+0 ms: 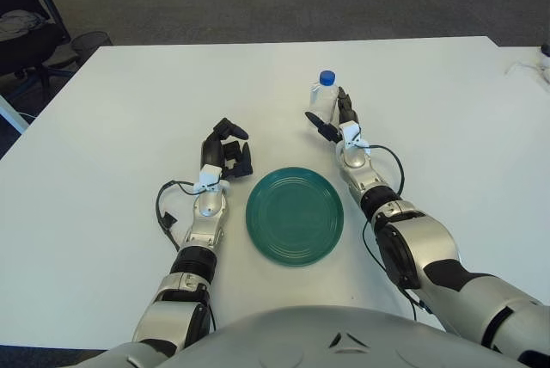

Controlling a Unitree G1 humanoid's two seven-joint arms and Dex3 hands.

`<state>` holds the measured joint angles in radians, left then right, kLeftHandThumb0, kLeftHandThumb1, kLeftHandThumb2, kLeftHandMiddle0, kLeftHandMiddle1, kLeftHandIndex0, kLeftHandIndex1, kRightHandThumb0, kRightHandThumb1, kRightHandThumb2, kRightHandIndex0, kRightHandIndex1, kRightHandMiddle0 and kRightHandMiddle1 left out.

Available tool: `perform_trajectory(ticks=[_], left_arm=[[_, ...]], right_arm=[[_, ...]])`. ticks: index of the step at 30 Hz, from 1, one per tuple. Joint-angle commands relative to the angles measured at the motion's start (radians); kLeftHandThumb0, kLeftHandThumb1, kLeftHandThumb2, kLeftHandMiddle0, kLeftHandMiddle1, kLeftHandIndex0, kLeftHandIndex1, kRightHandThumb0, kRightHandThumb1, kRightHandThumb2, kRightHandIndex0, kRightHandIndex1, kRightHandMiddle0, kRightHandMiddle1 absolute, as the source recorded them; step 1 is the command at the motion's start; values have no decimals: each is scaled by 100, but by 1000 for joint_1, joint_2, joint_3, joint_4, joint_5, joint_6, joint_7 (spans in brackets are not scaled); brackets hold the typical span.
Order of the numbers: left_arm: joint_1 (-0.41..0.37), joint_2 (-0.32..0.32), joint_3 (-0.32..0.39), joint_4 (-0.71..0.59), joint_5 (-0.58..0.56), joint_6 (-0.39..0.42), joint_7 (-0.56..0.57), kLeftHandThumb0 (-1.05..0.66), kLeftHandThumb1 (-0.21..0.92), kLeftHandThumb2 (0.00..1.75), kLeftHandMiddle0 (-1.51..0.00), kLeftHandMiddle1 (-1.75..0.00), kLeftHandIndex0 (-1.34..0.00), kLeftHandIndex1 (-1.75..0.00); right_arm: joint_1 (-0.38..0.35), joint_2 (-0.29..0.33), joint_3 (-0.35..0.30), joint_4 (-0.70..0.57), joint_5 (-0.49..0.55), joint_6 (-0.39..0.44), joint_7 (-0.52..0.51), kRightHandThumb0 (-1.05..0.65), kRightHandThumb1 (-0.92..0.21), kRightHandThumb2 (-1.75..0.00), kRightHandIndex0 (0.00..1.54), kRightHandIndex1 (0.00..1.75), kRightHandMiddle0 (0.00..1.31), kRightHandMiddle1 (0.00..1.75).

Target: Put the bottle into the plate.

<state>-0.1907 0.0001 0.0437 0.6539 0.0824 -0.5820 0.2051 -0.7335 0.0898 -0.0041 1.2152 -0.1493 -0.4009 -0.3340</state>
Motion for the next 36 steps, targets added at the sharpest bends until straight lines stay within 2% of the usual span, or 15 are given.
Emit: perform_trajectory(ticks=[1, 15, 25, 36], left_arm=[[63, 19, 16, 36, -2, -2, -4, -52, 19, 148, -129, -175, -71, -175], [100, 31, 42, 12, -23, -15, -12, -51, 20, 146, -126, -175, -70, -175], [101, 31, 57, 33, -40, -43, -21, -50, 22, 144, -123, -175, -69, -175], [108, 29, 60, 19, -48, -25, -32, -50, 22, 143, -122, -175, -68, -175]], right_arm=[[-38, 3, -16, 26, 13, 35, -10, -105, -92, -24, 0, 0, 0, 0], [-72, 26, -38, 54, 27, 63, -7, -105, -92, -30, 0, 0, 0, 0], [-74, 45, -54, 52, 37, 67, 4, -105, -92, -26, 0, 0, 0, 0], [-77, 50, -55, 56, 33, 68, 6, -105, -92, -25, 0, 0, 0, 0]])
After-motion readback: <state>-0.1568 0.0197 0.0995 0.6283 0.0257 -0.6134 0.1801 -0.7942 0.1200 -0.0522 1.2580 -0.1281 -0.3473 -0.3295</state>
